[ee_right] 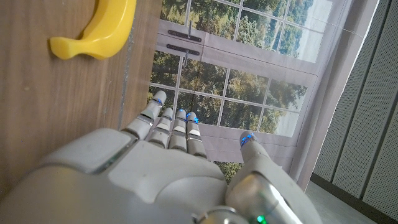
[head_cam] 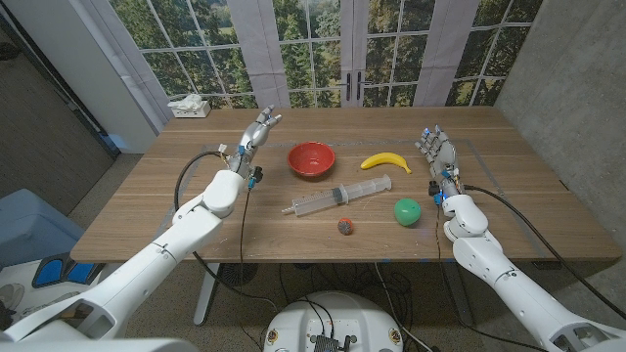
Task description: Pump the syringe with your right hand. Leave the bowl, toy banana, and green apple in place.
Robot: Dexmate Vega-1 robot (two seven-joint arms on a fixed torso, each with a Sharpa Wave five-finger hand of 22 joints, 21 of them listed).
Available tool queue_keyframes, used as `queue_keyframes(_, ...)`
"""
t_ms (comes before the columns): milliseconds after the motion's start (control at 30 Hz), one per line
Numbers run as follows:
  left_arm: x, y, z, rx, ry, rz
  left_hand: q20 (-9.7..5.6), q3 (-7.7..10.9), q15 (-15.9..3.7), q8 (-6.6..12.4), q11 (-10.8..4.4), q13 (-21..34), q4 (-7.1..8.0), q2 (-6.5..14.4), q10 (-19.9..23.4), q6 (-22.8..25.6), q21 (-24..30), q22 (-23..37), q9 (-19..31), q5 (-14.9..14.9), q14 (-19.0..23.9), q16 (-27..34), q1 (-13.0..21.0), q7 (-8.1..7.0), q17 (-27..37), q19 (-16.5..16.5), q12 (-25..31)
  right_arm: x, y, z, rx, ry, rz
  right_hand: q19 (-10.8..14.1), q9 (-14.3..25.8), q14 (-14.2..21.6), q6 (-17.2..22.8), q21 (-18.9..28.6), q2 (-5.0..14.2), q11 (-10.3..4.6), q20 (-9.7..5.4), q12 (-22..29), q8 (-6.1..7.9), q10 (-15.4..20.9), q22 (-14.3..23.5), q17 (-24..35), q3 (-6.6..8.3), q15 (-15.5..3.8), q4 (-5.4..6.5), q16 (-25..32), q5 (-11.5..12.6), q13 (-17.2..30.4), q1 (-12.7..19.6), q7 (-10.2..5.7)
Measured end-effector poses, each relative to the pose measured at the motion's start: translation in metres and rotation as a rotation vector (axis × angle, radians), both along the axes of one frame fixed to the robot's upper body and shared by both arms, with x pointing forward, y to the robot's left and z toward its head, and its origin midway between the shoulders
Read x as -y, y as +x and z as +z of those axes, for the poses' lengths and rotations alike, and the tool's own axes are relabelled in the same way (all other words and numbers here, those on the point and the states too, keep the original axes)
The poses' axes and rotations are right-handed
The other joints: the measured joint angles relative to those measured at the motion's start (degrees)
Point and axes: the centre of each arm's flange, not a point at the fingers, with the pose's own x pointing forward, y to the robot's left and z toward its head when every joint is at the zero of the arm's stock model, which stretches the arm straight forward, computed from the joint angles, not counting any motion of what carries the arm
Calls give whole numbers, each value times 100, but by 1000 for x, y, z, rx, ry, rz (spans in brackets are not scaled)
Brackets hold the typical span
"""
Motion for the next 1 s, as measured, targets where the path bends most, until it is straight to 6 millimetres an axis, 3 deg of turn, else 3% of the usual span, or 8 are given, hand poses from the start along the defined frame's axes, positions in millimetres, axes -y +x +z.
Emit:
queue_keyframes(200,7,-3,3,19,39,7,0,-9,0,0,-29,-1,-9,0,29,31,0,0,0,0,0,0,0,31,0,0,0,1,-1,-1,4,3,-5,0,0,0,0,-18,0,0,0,0,0,0,0,0,13,0,-49,0,0,0,0,0)
queue_keyframes(1000,37,-20,7,62,191,9,0,-57,-8,0,-39,-1,-150,-23,142,82,0,-1,-1,-21,53,0,23,82,-1,0,0,6,-8,-9,14,14,-14,0,-1,-1,31,-63,0,-1,1,0,0,-1,-1,1,-1,0,-63,0,1,-1,0,31)
